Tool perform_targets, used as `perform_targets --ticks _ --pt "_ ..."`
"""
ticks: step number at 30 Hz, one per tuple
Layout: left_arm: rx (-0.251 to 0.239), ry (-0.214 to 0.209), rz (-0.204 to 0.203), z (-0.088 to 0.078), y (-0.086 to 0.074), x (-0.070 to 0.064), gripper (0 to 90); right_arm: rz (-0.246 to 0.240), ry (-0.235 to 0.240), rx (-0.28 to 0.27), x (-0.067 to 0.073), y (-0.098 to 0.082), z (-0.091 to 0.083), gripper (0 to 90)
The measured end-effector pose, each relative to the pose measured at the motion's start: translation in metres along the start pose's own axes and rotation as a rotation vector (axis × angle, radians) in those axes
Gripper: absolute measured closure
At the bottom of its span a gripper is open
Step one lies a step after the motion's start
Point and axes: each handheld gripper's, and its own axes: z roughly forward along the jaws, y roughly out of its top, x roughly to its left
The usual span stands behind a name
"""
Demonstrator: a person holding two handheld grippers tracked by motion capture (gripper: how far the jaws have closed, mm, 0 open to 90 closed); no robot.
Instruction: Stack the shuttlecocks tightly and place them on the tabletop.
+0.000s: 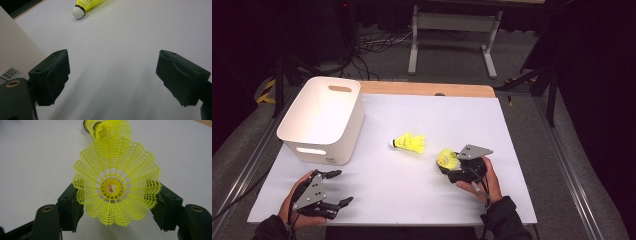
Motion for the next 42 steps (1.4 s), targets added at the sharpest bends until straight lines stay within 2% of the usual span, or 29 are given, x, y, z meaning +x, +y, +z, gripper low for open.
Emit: perform_targets --ticks 7,16,26,35,38,42 --pt "0.0 -0.001 -0.003 0.0 0.0 0.0 12.7 -0.012 -0.032 0.059 -0.005 -0.013 -0.003 30.6" --pt "0.005 -0.003 -0.002 0.001 0.0 0.0 12.7 -0.017 -0.061 0.102 -0.011 -0.025 -0.007 29.1" --pt "0.006 -0.004 0.0 0.001 -0.001 0.0 12.7 -0.036 -0.077 0.145 -0.009 -0.026 -0.005 28.0" --pt "0.009 -0.004 0.008 0.001 0.0 0.0 12.6 -0.02 -0.079 0.132 -0.01 -0.028 -0.014 26.7" --pt "0.005 -0.003 0.011 0.002 0.001 0.001 12.5 0.002 -0.098 0.11 -0.012 -0.031 -0.022 26.1" --pt "0.009 -0.005 0.013 0.004 0.002 0.001 12.5 0.013 -0.086 0.085 -0.009 -0.034 -0.028 30.7"
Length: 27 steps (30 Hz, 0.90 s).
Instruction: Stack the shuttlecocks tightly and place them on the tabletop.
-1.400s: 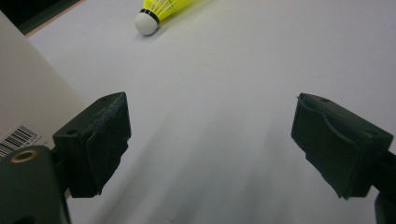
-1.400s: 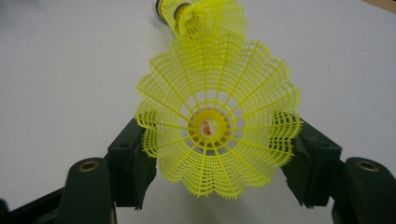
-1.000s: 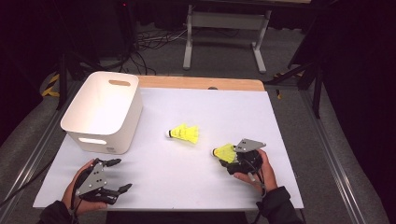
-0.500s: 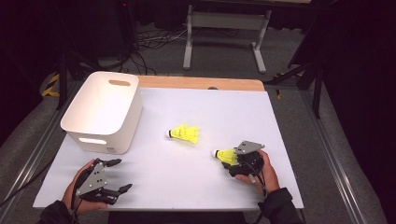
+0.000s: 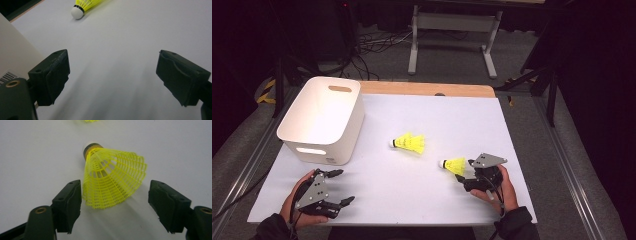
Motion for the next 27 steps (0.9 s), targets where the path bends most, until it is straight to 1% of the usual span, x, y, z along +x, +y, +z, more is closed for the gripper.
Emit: perform_targets --ticks 1,3,4,5,7,8,10,12,13,14,15,16,18,19,27 --pt "0.001 -0.001 0.001 0.0 0.0 0.0 12.5 -0.009 0.008 0.0 0.002 -0.001 -0.001 33.8" --pt "0.0 -0.001 0.001 0.0 0.0 0.0 12.5 -0.016 0.016 -0.004 0.003 -0.001 -0.002 35.4" --pt "0.0 0.0 0.001 0.0 0.0 0.0 12.5 -0.021 0.036 -0.015 0.006 0.0 -0.002 40.3" --pt "0.0 0.0 0.002 0.0 0.0 0.0 12.5 -0.025 0.044 -0.017 0.007 0.001 -0.002 42.7" --pt "0.0 -0.001 0.001 0.0 0.0 -0.001 12.5 -0.039 0.053 -0.022 0.009 0.002 -0.001 46.3" --pt "0.0 -0.002 0.0 0.001 0.0 -0.001 12.5 -0.042 0.056 -0.021 0.01 0.003 0.0 50.9" --pt "0.0 -0.002 0.002 0.001 0.0 -0.001 12.5 -0.045 0.059 -0.02 0.01 0.003 0.002 56.4" --pt "0.001 -0.003 0.0 0.001 0.0 -0.001 12.5 -0.052 0.067 -0.02 0.011 0.004 0.005 64.7" --pt "0.002 -0.004 0.001 0.001 0.0 -0.001 12.6 -0.06 0.06 -0.013 0.011 0.004 0.006 68.8" --pt "0.003 -0.005 0.0 0.001 0.0 -0.001 12.6 -0.06 0.064 -0.012 0.012 0.004 0.007 71.9" --pt "0.003 -0.005 0.0 0.001 0.0 -0.001 12.6 -0.06 0.064 -0.012 0.012 0.004 0.007 71.9" --pt "0.003 -0.005 0.001 0.001 0.0 -0.001 12.6 -0.063 0.069 -0.009 0.012 0.004 0.007 74.8" --pt "0.003 -0.005 0.001 0.001 0.0 -0.001 12.5 -0.071 0.064 -0.007 0.013 0.004 0.007 81.8" --pt "0.003 -0.005 0.001 0.001 0.0 -0.001 12.5 -0.068 0.067 -0.015 0.012 0.004 0.006 86.2" --pt "0.004 -0.006 0.001 0.002 0.0 0.0 12.6 -0.078 0.067 -0.019 0.012 0.004 0.006 89.1"
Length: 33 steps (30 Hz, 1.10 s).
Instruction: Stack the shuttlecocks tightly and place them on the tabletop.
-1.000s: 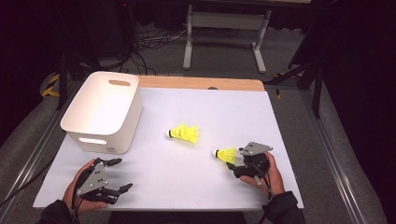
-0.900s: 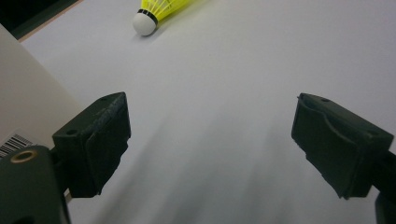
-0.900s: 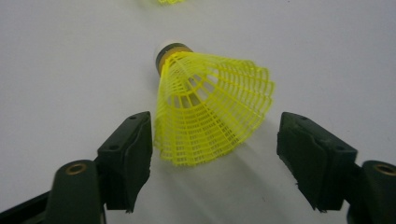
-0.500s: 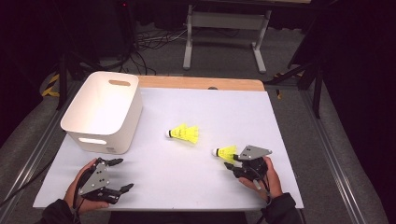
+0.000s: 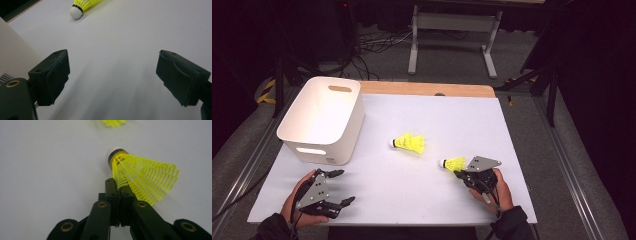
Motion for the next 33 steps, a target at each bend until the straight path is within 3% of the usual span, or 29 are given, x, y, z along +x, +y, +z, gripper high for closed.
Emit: perform_targets --ticks 7,25,33 --pt "0.005 0.005 -0.004 0.001 0.0 0.0 12.6 0.016 -0.012 -0.039 -0.003 0.0 -0.004 89.5" --pt "-0.002 -0.002 0.004 0.001 0.001 -0.001 12.2 0.012 -0.066 -0.079 -0.005 0.003 -0.008 89.9" --pt "0.001 -0.008 -0.003 0.002 0.001 -0.001 12.1 0.017 -0.083 -0.103 -0.015 0.008 -0.009 89.9"
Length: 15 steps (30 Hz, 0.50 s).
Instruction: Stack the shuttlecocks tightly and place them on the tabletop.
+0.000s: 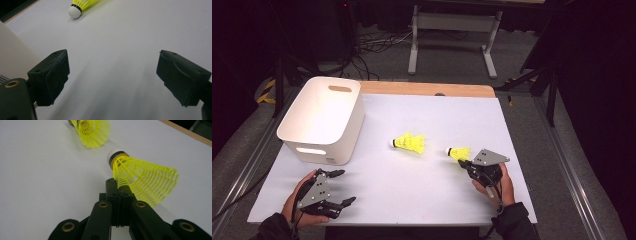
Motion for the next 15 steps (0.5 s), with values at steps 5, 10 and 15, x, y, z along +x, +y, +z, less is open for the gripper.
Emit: perform_targets --ticks 5,10,15 --pt "0.003 0.003 0.004 0.0 0.0 0.0 11.9 -0.012 0.002 0.006 -0.001 0.003 0.005 89.9" --pt "-0.003 0.002 0.002 0.0 0.0 0.001 11.7 -0.021 0.004 0.002 -0.001 0.008 0.01 89.9" --pt "-0.01 0.0 0.006 0.001 0.002 0.002 11.4 -0.024 0.008 -0.002 -0.001 0.012 0.014 89.9"
